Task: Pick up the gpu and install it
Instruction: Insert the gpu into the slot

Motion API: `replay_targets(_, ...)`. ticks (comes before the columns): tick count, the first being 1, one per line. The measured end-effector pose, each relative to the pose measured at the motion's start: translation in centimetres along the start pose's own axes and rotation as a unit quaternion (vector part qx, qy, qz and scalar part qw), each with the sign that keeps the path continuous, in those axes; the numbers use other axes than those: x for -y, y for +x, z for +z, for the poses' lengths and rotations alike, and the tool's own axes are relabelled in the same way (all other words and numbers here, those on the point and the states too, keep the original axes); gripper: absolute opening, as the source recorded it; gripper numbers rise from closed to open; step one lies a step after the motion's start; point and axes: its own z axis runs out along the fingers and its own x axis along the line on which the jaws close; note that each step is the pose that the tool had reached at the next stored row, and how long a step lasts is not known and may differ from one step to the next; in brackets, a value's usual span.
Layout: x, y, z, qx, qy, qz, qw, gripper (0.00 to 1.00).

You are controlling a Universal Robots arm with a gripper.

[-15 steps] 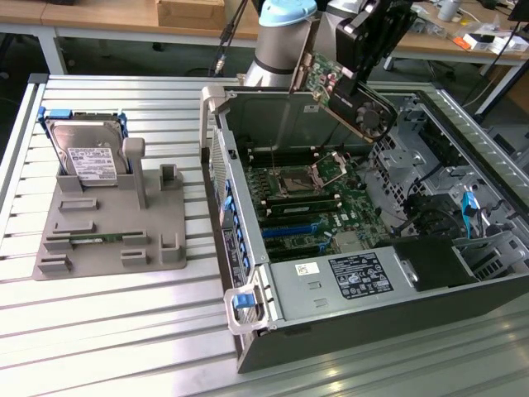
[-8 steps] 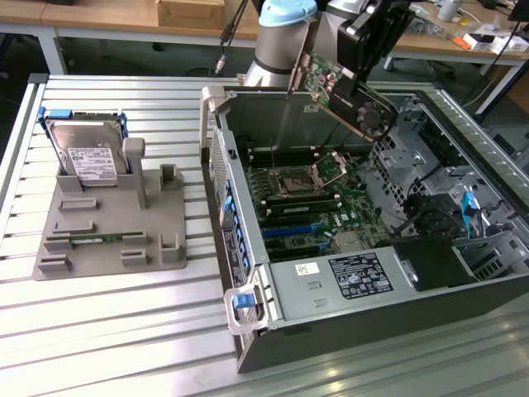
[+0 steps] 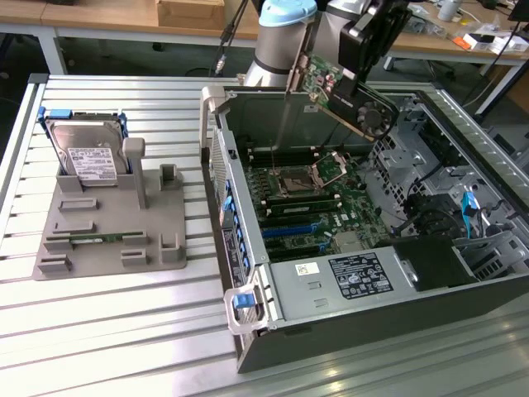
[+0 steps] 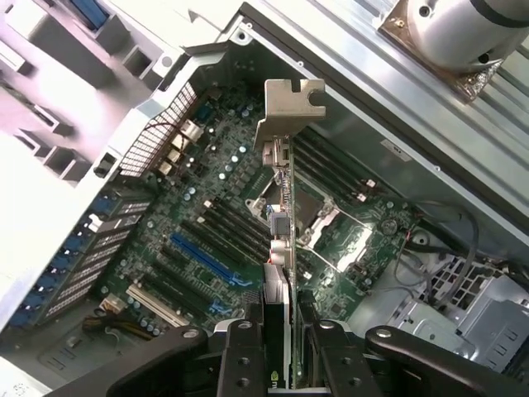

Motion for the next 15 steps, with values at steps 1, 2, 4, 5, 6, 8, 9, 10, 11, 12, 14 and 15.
replay_targets(1,0.0,0.0,0.0,-0.0001,-0.0001,-0.004,1.0,0.27)
replay_targets(2,0.0,0.0,0.0,-0.0003,-0.0002,-0.007,1.0,0.27)
replay_targets(4,0.0,0.0,0.01,-0.0005,-0.0003,-0.014,0.9999,0.27)
replay_targets(5,0.0,0.0,0.01,-0.0006,-0.0005,-0.018,0.9998,0.27)
replay_targets(6,0.0,0.0,0.01,-0.0007,-0.0005,-0.02,0.9998,0.27)
replay_targets(8,0.0,0.0,0.02,-0.0009,-0.0006,-0.026,0.9997,0.27)
replay_targets(9,0.0,0.0,0.02,-0.001,-0.0007,-0.028,0.9996,0.27)
replay_targets(10,0.0,0.0,0.02,-0.0011,-0.0007,-0.03,0.9995,0.27)
replay_targets(11,0.0,0.0,0.02,-0.0011,-0.0008,-0.032,0.9995,0.27)
replay_targets(12,0.0,0.0,0.02,-0.0012,-0.0009,-0.035,0.9994,0.27)
replay_targets(14,0.0,0.0,0.03,-0.0014,-0.001,-0.04,0.9992,0.27)
replay_targets(15,0.0,0.0,0.03,-0.0016,-0.0011,-0.046,0.9989,0.27)
